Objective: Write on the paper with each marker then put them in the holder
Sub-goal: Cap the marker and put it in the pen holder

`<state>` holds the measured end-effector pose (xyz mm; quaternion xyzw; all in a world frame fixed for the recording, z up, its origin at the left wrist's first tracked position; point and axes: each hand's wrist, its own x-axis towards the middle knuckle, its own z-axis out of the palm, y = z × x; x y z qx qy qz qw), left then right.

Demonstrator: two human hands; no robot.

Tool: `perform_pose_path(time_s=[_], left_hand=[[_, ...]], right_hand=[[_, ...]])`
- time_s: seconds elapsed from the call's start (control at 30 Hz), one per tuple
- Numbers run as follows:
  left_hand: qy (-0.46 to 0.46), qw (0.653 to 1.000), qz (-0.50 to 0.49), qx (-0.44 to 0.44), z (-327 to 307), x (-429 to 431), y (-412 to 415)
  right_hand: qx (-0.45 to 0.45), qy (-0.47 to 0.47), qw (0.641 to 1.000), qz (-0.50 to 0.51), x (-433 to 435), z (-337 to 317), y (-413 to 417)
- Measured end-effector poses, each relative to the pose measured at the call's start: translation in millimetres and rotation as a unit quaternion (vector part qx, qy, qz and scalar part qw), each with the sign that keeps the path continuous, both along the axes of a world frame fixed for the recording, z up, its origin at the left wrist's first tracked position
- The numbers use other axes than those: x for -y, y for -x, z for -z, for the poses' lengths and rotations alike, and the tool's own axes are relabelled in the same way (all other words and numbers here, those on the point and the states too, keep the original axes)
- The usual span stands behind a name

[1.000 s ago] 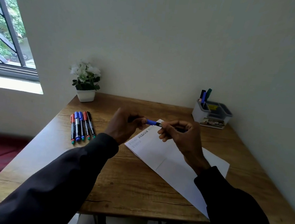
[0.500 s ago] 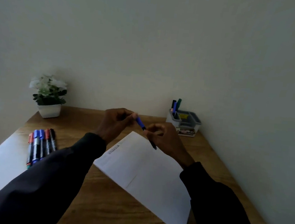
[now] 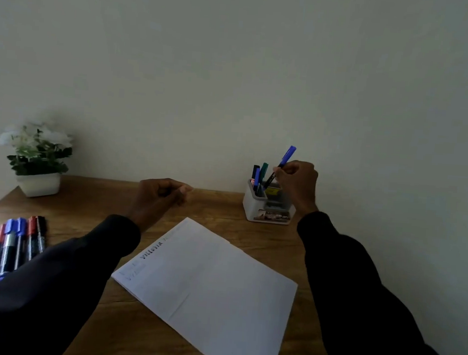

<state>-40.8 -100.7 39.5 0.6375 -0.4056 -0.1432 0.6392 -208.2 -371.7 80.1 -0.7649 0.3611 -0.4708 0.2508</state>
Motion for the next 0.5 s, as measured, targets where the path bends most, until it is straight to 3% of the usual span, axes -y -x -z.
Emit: perform_pose_path(time_s=[0.27,0.5], left_hand=[[-0.009,1.0,-0.017,-0.007,4.6,-10.5,-9.6],[-0.028,0.999,-0.034,0.007,4.5,-17.3,-12.7]], right_hand=[[-0.147,-0.045,0.988,0.03,8.9,21.4,-27.2],[-0.197,-0.096,0.974,0.062,8.0,25.9,-37.6]])
